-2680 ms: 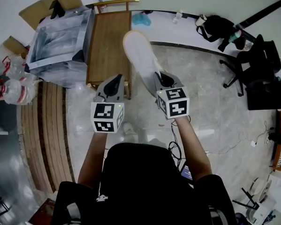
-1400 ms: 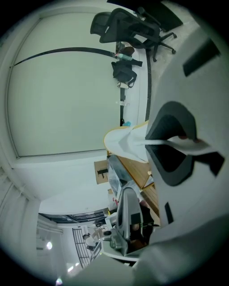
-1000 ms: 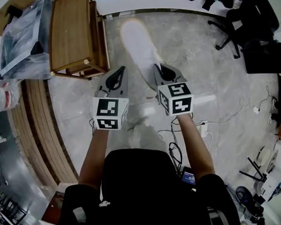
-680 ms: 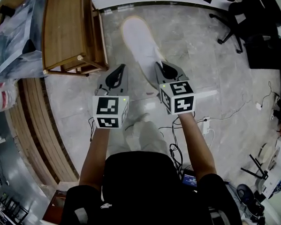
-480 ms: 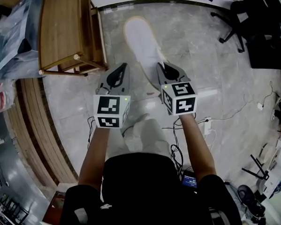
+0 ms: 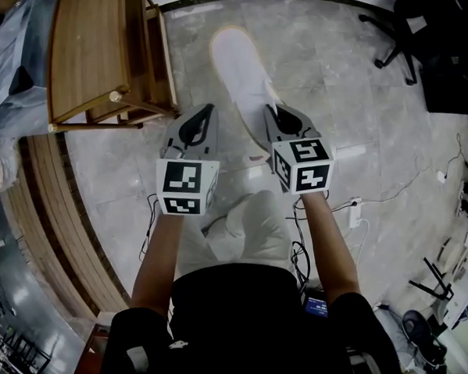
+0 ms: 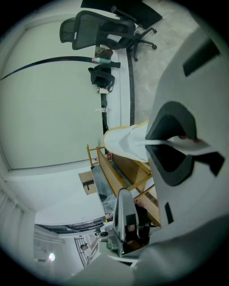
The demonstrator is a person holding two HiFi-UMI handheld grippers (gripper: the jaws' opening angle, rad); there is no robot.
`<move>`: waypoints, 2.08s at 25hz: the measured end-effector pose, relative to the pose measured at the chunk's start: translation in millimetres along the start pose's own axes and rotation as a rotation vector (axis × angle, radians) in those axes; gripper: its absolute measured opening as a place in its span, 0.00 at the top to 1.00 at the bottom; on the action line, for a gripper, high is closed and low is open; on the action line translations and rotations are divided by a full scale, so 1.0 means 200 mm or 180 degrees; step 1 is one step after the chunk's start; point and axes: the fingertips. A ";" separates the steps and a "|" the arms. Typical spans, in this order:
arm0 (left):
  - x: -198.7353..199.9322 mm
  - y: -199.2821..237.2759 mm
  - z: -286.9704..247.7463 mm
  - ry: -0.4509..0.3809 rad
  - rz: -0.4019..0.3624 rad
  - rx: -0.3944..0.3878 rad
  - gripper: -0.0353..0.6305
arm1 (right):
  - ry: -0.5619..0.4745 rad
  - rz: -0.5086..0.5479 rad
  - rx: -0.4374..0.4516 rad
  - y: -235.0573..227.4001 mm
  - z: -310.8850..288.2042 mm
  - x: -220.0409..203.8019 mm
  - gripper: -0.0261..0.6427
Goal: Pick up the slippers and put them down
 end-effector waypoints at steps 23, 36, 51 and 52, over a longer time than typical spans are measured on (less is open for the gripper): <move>-0.96 0.28 -0.49 0.0052 -0.0020 0.0008 0.94 | 0.0012 -0.0079 -0.0054 -0.04 -0.76 -0.78 0.94; -1.29 0.35 -0.64 -0.0040 -0.0198 0.0123 0.94 | -0.0126 -0.0037 0.0011 -0.04 -1.05 -1.07 0.94; -1.48 0.31 -0.70 -0.0165 -0.0360 0.0081 0.94 | -0.0248 -0.0014 0.0024 -0.01 -1.17 -1.28 0.94; -1.49 0.31 -0.70 -0.0164 -0.0354 0.0083 0.94 | -0.0241 -0.0023 0.0030 -0.01 -1.19 -1.30 0.94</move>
Point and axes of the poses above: the fingertips, and each gripper's own axes: z backward along the fingers, y to its left, x out of its top, and after that the axes turned 12 degrees about -x, right-handed
